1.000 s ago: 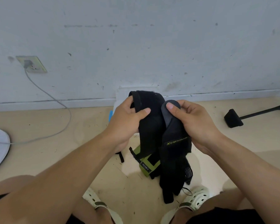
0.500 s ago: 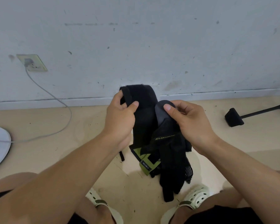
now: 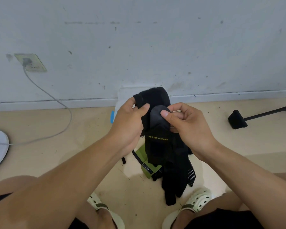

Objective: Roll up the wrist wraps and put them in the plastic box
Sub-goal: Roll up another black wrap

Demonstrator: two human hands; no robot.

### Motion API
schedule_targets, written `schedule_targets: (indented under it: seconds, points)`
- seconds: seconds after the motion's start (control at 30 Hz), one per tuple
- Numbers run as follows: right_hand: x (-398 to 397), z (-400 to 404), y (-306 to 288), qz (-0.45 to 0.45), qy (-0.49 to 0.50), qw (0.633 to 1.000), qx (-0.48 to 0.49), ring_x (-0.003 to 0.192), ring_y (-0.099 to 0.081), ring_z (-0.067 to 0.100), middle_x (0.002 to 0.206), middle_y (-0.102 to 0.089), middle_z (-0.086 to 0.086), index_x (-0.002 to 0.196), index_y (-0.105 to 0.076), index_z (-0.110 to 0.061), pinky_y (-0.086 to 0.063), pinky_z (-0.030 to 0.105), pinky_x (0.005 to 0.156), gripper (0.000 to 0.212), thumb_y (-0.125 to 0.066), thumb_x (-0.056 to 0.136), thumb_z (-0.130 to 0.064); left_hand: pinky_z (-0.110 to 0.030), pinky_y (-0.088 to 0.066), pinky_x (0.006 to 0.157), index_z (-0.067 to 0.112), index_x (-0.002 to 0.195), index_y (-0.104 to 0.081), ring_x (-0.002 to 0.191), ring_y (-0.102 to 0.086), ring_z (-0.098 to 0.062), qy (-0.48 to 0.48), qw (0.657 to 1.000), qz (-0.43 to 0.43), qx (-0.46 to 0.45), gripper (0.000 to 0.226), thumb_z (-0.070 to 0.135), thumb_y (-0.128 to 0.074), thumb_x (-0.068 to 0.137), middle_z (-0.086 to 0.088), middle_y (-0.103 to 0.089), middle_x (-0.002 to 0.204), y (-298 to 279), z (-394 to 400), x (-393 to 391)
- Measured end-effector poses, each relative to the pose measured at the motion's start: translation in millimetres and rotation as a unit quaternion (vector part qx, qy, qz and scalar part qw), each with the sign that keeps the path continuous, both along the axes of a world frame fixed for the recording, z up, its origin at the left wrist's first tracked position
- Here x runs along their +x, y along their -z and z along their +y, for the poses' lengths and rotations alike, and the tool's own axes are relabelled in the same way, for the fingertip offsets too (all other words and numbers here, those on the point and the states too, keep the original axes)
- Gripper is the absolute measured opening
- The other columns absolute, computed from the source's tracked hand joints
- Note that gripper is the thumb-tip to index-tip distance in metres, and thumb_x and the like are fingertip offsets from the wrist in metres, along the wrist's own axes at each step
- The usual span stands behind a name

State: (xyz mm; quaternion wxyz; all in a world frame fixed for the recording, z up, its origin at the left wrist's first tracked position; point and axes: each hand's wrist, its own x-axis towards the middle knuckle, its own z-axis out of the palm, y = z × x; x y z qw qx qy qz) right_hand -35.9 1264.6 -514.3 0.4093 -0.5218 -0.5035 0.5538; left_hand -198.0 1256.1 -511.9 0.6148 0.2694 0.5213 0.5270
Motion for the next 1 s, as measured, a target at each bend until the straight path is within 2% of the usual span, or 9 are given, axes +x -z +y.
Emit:
schedule_targets:
  seconds: [0.13, 0.23, 0.4, 0.47, 0.57, 0.67, 0.73, 0.87, 1.0]
  points:
    - [1.9, 2.0, 3.0, -0.004, 0.002, 1.0, 0.008, 0.057, -0.058, 0.011, 0.06, -0.067, -0.001, 0.092, -0.068, -0.012, -0.051, 0.023, 0.064, 0.009, -0.075, 0.093, -0.018, -0.033, -0.064, 0.081, 0.012, 0.128, -0.063, 0.103, -0.077, -0.025, 0.018, 1.0, -0.021, 0.011, 0.025, 0.005, -0.05, 0.108, -0.011, -0.077, 0.117, -0.5, -5.3, 5.1]
    - [2.3, 2.9, 4.5, -0.013, 0.004, 1.0, 0.012, 0.051, -0.058, 0.003, 0.057, -0.066, -0.007, 0.093, -0.069, -0.01, -0.049, 0.015, 0.059, 0.009, -0.075, 0.093, -0.017, -0.039, -0.064, 0.089, 0.011, 0.128, -0.063, 0.106, -0.076, -0.026, 0.019, 0.999, -0.026, 0.012, 0.025, 0.005, -0.049, 0.108, -0.011, -0.077, 0.118, 0.8, -5.4, 5.7]
    - [1.9, 0.8, 3.1, -0.027, 0.008, 1.0, 0.013, 0.062, -0.068, 0.01, 0.068, -0.074, 0.005, 0.096, -0.07, -0.011, -0.055, 0.027, 0.068, 0.011, -0.076, 0.093, -0.02, -0.036, -0.064, 0.084, 0.012, 0.131, -0.061, 0.105, -0.076, -0.022, 0.034, 0.999, 0.005, 0.028, 0.031, 0.001, -0.058, 0.103, -0.006, -0.079, 0.115, 2.1, -6.6, 5.7]
    - [2.1, -0.2, 3.1, -0.04, 0.015, 0.999, 0.016, 0.067, -0.072, 0.016, 0.074, -0.076, 0.013, 0.097, -0.069, -0.011, -0.059, 0.032, 0.074, 0.014, -0.076, 0.092, -0.021, -0.042, -0.063, 0.09, 0.013, 0.133, -0.06, 0.107, -0.076, -0.024, 0.03, 0.999, 0.029, 0.033, 0.035, -0.002, -0.061, 0.101, -0.006, -0.079, 0.115, 3.8, -6.8, 6.2]
    - [3.4, 1.1, 7.7, -0.07, 0.038, 0.997, 0.022, 0.072, -0.072, 0.018, 0.075, -0.075, 0.006, 0.101, -0.065, -0.016, -0.059, 0.038, 0.078, 0.024, -0.082, 0.088, -0.028, -0.05, -0.061, 0.096, 0.013, 0.133, -0.06, 0.109, -0.075, -0.027, 0.027, 0.998, 0.047, 0.035, 0.036, -0.001, -0.062, 0.1, -0.007, -0.079, 0.115, 6.1, -7.6, 6.5]
    - [7.7, 6.5, 11.4, -0.11, 0.049, 0.993, 0.01, 0.087, -0.072, 0.023, 0.084, -0.072, 0.004, 0.109, -0.065, -0.025, -0.06, 0.047, 0.091, 0.038, -0.086, 0.081, -0.039, -0.052, -0.06, 0.097, 0.013, 0.134, -0.06, 0.109, -0.075, -0.028, 0.022, 0.998, 0.057, 0.032, 0.036, 0.001, -0.063, 0.1, -0.006, -0.079, 0.115, 7.4, -7.8, 6.0]
    - [10.4, 9.0, 11.0, -0.117, 0.023, 0.993, -0.012, 0.091, -0.072, 0.023, 0.095, -0.072, 0.012, 0.105, -0.073, -0.025, -0.059, 0.05, 0.094, 0.032, -0.085, 0.081, -0.043, -0.051, -0.06, 0.098, 0.014, 0.133, -0.06, 0.109, -0.075, -0.027, 0.02, 0.997, 0.062, 0.033, 0.036, 0.001, -0.064, 0.1, -0.006, -0.079, 0.115, 8.1, -7.9, 5.6]
    - [11.9, 8.2, 6.2, -0.075, -0.021, 0.997, -0.031, 0.099, -0.071, 0.042, 0.098, -0.073, 0.023, 0.089, -0.08, -0.018, -0.058, 0.056, 0.095, 0.018, -0.083, 0.085, -0.035, -0.051, -0.058, 0.1, 0.018, 0.13, -0.062, 0.11, -0.074, -0.029, 0.02, 0.995, 0.088, 0.038, 0.035, 0.006, -0.069, 0.098, -0.006, -0.078, 0.116, 9.3, -8.8, 5.3]
    - [12.1, 6.4, 3.3, -0.046, -0.038, 0.997, -0.047, 0.097, -0.075, 0.036, 0.096, -0.077, 0.018, 0.091, -0.082, -0.017, -0.059, 0.051, 0.097, 0.013, -0.08, 0.087, -0.029, -0.05, -0.059, 0.098, 0.02, 0.129, -0.063, 0.107, -0.076, -0.026, 0.026, 0.993, 0.103, 0.041, 0.034, 0.007, -0.069, 0.098, -0.006, -0.079, 0.112, 7.8, -10.4, 5.4]
